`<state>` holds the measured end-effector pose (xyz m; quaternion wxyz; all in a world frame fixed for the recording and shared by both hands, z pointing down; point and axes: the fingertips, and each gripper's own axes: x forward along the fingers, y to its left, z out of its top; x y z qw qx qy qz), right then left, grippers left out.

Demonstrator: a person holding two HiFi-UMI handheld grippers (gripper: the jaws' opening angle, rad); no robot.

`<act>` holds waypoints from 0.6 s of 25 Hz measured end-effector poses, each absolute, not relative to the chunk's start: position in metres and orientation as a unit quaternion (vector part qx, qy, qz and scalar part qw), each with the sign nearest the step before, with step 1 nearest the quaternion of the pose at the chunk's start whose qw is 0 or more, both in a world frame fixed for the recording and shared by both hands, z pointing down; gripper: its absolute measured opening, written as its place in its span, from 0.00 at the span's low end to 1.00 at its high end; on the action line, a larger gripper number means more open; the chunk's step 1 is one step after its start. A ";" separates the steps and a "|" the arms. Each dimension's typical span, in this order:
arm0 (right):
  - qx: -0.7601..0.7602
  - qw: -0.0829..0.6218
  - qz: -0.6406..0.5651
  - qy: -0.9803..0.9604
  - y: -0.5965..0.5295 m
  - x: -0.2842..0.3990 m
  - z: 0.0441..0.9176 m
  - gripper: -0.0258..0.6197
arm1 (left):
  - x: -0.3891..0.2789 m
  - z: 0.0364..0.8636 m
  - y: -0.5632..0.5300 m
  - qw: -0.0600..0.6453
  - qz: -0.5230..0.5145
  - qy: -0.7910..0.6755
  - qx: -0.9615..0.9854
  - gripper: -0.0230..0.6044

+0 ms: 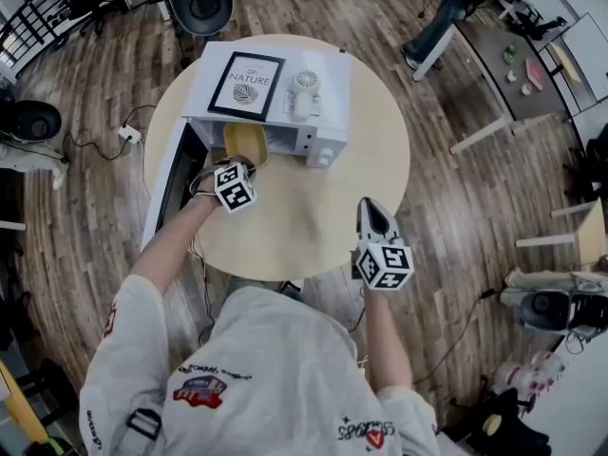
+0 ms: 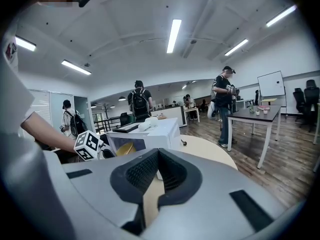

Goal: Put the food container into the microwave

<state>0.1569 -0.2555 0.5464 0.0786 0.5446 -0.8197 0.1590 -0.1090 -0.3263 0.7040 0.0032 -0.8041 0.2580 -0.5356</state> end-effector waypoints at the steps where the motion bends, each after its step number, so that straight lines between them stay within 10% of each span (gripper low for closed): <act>1: 0.547 0.079 0.160 -0.818 -0.255 0.159 0.548 0.04 | -0.109 0.706 -0.330 0.004 -0.540 0.255 -0.802 0.06; 15: 0.572 0.084 0.175 -0.797 -0.252 0.180 0.559 0.04 | -0.113 0.720 -0.373 0.067 -0.582 0.257 -0.769 0.06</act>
